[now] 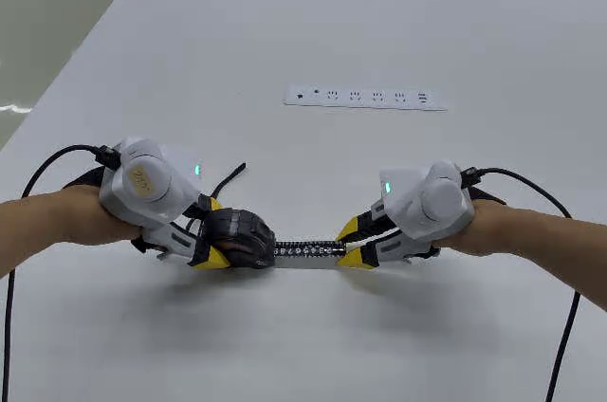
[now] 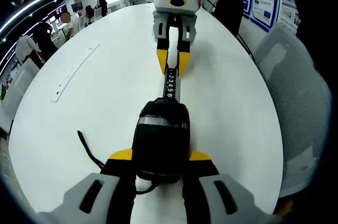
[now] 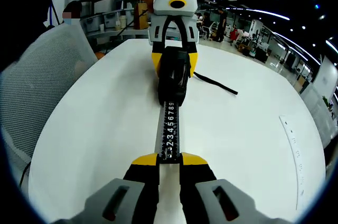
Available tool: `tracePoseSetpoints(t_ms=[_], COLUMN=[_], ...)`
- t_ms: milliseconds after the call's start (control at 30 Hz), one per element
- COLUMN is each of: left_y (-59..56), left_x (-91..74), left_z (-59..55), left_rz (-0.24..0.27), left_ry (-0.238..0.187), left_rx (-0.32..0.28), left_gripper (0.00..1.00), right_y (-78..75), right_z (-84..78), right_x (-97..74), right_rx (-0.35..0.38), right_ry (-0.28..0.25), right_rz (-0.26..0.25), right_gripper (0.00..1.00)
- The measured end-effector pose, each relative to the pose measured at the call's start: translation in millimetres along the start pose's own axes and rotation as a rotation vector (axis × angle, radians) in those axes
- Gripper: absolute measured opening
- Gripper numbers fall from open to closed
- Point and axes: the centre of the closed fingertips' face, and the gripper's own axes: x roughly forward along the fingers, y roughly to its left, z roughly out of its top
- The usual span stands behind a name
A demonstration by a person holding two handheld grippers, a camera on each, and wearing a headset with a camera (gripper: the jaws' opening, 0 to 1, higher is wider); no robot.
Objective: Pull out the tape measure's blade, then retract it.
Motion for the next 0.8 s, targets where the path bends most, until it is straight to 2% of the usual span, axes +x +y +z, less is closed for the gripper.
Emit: tracePoseSetpoints(t_ms=[800], left_y=[1.4], left_x=[0.3], left_z=[-2.6], left_rz=[0.001], left_ry=[0.000], left_rx=[0.003], left_gripper=[0.29], right_y=[1.8], right_z=[-7.9], right_x=[-10.0], right_rx=[-0.010], right_ry=[0.020], right_rz=[0.003], right_gripper=[0.13])
